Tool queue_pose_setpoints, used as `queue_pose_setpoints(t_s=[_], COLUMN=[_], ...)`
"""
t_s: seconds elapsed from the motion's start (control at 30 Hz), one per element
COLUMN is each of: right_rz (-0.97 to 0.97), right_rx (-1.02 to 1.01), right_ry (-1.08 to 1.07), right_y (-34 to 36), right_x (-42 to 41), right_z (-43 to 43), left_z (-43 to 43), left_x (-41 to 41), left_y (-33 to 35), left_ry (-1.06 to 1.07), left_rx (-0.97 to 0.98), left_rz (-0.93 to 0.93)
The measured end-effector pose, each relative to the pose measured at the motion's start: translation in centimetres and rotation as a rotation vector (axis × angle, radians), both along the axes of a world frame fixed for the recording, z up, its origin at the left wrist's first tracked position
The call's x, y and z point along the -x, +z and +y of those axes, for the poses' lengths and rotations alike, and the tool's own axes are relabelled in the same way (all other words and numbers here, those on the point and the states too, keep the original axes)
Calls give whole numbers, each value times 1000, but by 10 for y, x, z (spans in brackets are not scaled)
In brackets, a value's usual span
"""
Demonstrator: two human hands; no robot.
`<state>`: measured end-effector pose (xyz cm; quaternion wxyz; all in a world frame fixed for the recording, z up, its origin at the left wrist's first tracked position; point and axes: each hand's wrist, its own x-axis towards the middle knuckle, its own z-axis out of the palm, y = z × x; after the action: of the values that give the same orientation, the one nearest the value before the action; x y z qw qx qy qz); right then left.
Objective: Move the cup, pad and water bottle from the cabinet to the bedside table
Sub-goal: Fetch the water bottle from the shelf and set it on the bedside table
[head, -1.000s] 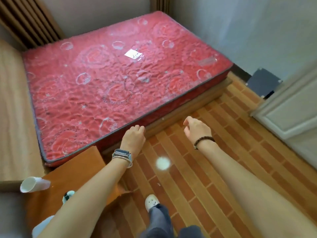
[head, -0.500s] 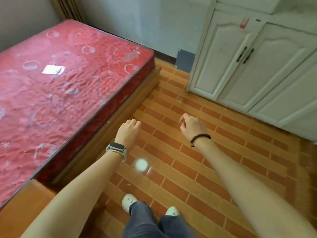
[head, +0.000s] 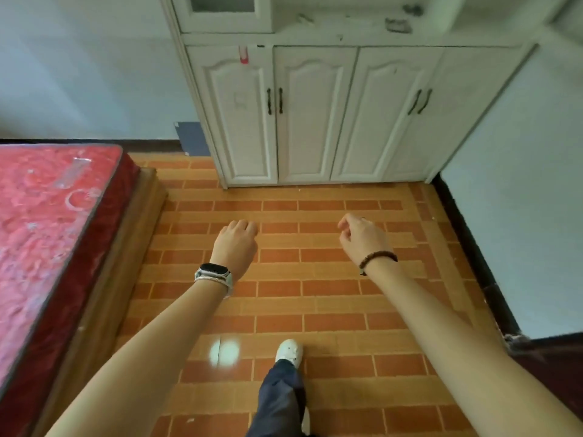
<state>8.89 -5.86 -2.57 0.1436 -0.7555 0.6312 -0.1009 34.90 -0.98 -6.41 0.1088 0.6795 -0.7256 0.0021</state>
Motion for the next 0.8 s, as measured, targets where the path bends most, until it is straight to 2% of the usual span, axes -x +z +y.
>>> queue_pose_setpoints(t_s=[0.47,0.8], right_rz=[42,48], right_rx=[121,157], right_ry=[-285,-391], right_y=[42,50], right_x=[103,189], right_z=[-127,-183], left_z=[-214,-303], left_x=[100,186], left_y=[42,65], left_ry=[-301,-423], left_rx=[66,137], left_rz=[22,6])
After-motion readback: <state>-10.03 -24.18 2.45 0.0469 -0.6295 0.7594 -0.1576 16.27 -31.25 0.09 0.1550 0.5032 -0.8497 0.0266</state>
